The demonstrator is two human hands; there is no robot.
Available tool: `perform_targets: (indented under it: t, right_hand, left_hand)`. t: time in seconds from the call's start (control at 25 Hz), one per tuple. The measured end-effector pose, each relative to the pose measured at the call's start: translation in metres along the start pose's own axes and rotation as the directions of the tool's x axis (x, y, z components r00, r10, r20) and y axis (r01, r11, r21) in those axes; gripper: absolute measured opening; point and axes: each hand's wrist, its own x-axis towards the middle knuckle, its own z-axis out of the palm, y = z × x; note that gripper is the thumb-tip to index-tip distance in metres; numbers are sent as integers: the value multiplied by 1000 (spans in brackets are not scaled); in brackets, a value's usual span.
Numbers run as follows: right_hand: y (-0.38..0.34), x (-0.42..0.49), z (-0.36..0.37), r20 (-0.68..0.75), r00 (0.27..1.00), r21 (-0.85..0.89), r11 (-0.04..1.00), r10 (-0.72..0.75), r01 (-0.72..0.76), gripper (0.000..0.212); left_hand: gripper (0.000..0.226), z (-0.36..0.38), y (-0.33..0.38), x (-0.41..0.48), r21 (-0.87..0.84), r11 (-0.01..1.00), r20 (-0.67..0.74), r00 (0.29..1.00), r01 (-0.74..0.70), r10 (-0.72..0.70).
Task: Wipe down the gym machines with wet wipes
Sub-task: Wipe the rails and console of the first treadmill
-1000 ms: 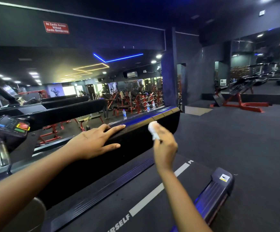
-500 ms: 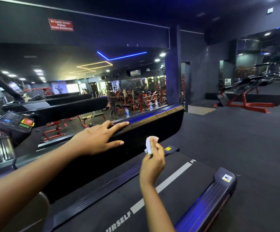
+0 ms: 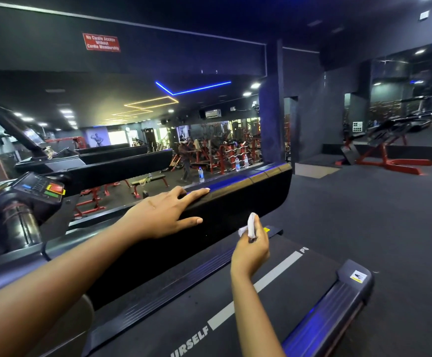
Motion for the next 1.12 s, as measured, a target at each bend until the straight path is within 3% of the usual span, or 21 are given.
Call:
perform_targets:
  t: [0.28,0.4,0.68,0.88,1.12]
  right_hand:
    - [-28,-97,-3,47,991,173,976,123,-129,31]
    - [-33,-115,-19,146,989,113,993,11,-28,34]
    - [-32,-29,-2,118,988,-116,987,-97,111,43]
    - [-26,-89,4,108,968,-88,968,-225,235,49]
    - [-41,-131,-18,235,868,-16,891,-437,453,48]
  left_hand:
    - [71,2,-3,0,24,1000,4,1000,-4,4]
    - [70,-1,-5,-10,-11,1000,27,1000,3,-3]
    - [72,-19,-30,-69,-51,998,29,999,-38,40]
    - [80,-14,-43,-95,-125,992,29,999,-30,34]
    - [77,-4,-46,-95,-91,994,-50,997,-60,55]
